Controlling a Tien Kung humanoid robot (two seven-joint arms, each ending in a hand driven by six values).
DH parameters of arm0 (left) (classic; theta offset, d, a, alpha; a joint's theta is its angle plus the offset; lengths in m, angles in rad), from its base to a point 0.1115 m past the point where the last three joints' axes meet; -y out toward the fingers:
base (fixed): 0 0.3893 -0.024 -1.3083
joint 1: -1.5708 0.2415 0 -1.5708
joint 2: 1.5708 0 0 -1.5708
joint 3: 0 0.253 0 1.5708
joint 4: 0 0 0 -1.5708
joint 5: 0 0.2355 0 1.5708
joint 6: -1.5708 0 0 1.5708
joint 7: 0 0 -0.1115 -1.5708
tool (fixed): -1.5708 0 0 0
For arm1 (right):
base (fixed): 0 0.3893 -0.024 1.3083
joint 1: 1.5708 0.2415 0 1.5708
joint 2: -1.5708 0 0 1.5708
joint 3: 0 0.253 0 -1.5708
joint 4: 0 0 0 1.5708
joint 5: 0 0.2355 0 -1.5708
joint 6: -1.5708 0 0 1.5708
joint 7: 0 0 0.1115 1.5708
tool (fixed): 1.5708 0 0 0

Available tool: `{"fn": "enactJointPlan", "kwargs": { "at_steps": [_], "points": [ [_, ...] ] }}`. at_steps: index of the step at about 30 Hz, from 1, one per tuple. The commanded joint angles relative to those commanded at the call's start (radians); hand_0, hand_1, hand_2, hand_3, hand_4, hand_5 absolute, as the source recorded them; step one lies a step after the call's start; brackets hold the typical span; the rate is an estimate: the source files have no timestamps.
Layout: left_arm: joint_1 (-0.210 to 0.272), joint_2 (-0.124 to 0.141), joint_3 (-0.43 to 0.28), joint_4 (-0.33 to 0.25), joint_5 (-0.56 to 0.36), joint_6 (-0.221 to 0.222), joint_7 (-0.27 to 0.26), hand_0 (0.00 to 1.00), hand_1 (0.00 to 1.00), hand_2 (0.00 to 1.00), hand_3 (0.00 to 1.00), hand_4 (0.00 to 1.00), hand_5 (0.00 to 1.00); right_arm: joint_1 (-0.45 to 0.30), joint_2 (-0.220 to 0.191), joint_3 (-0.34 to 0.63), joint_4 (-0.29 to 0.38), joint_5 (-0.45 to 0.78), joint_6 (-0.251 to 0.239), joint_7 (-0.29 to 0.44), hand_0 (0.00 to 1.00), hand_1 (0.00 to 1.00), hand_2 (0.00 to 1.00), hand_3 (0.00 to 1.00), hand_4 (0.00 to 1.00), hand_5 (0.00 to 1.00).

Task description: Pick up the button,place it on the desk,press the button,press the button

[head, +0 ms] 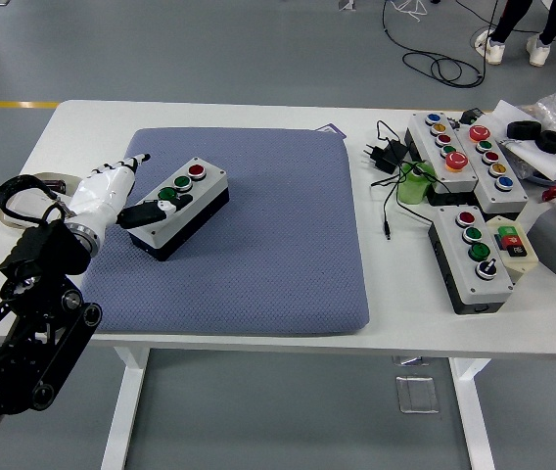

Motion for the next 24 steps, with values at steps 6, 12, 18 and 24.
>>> {"fn": "enactJointPlan", "kwargs": {
  "at_steps": [6, 12, 18, 24],
  "points": [
    [-0.030, -0.026, 0.022, 0.052, 0.000, -0.017, 0.051, 0.998, 0.998, 0.998, 0.998, 0.998, 0.906, 0.002, -0.002, 0.000, 0.000, -0.005, -0.001, 0.003, 0.722, 0.710, 0.805, 0.619, 0.412, 0.225],
    [-0.068, -0.052, 0.027, 0.108, 0.000, -0.037, 0.107, 0.998, 0.998, 0.998, 0.998, 0.998, 0.899, 0.005, -0.003, 0.000, 0.000, -0.009, -0.004, 0.006, 0.721, 0.707, 0.801, 0.617, 0.412, 0.226],
    [-0.100, -0.065, 0.026, 0.158, 0.000, -0.064, 0.140, 0.998, 0.998, 0.998, 0.998, 0.998, 0.877, 0.005, -0.003, 0.001, 0.000, -0.015, -0.006, 0.009, 0.716, 0.702, 0.798, 0.614, 0.411, 0.225],
    [-0.121, -0.073, 0.032, 0.192, 0.000, -0.051, 0.174, 0.998, 0.998, 0.998, 0.998, 0.998, 0.747, 0.006, -0.004, -0.001, 0.000, -0.020, -0.006, 0.010, 0.716, 0.699, 0.796, 0.613, 0.410, 0.223]
  ]
}}
